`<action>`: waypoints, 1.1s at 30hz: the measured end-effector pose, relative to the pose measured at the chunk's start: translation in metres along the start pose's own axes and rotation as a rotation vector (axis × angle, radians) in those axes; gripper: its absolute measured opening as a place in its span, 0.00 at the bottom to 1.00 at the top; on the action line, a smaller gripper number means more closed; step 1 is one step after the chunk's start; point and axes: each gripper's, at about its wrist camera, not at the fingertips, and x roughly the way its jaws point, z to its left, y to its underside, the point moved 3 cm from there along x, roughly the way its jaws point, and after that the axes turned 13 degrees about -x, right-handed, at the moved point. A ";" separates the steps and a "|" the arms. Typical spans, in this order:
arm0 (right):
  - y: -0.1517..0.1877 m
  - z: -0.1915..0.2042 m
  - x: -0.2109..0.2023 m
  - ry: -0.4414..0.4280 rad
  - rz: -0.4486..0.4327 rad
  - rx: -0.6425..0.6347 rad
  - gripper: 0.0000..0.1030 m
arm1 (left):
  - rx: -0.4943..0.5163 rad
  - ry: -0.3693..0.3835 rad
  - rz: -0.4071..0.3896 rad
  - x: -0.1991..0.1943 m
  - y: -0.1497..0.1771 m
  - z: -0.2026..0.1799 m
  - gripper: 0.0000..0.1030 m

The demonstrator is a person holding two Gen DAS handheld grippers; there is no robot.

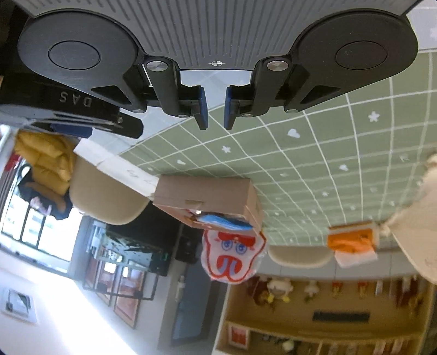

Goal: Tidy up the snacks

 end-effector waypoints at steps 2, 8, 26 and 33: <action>0.001 0.004 -0.003 -0.006 -0.002 -0.011 0.82 | 0.039 -0.019 -0.027 -0.005 0.004 -0.006 0.16; 0.001 0.008 -0.011 0.004 -0.016 -0.032 0.82 | 0.058 -0.032 -0.039 -0.010 0.002 -0.011 0.16; 0.001 0.012 -0.012 0.006 -0.011 -0.045 0.82 | 0.079 -0.041 -0.039 -0.013 0.001 -0.012 0.16; 0.002 0.010 -0.011 0.003 -0.010 -0.041 0.82 | 0.084 -0.037 -0.038 -0.015 0.002 -0.012 0.16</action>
